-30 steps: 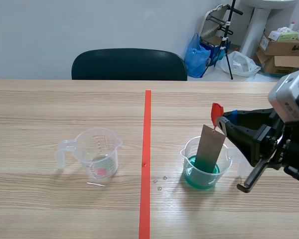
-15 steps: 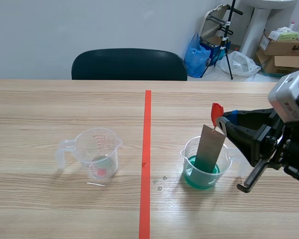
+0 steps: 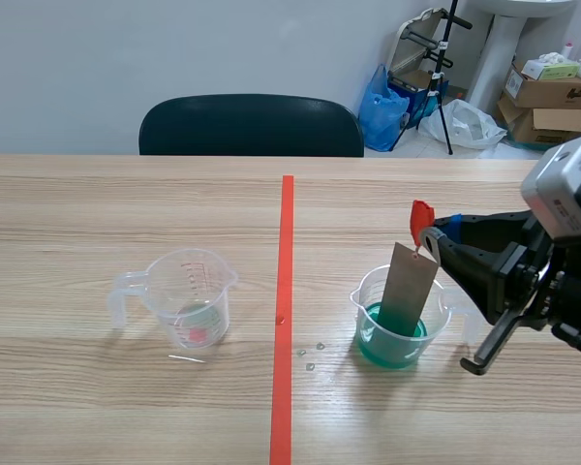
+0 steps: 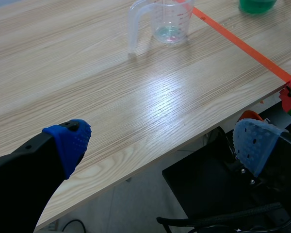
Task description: Do the redox reaction experiment
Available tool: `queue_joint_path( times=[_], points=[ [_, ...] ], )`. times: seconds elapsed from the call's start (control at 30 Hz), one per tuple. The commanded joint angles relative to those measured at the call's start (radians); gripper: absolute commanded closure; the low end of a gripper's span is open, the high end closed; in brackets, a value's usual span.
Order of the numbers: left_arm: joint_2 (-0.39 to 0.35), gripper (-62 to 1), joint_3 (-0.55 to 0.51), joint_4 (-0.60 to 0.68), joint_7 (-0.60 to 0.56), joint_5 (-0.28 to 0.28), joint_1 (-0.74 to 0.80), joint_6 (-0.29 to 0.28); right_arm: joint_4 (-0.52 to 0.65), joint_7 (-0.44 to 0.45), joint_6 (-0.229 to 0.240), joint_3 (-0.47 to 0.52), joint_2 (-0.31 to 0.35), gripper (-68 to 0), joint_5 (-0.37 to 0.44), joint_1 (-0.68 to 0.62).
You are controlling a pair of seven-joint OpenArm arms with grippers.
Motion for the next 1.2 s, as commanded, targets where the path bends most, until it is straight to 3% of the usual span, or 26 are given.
queue_joint_path(
  times=[0.0, 0.6, 1.17],
  points=[
    [0.003, -62.3, 0.003, 0.015, -0.021, -0.005, 0.001, -0.002, 0.014, 0.003, 0.0, 0.003, 0.01, -2.0, 0.01, 0.013],
    [0.003, -62.3, 0.003, 0.015, -0.021, -0.005, 0.001, -0.002, 0.017, 0.008, 0.0, 0.005, 0.019, -2.0, 0.014, 0.013],
    [0.003, -62.3, 0.003, 0.015, -0.021, -0.005, 0.001, -0.002, 0.155, 0.014, 0.009, 0.15, 0.022, -2.0, 0.024, -0.087]
  ],
)
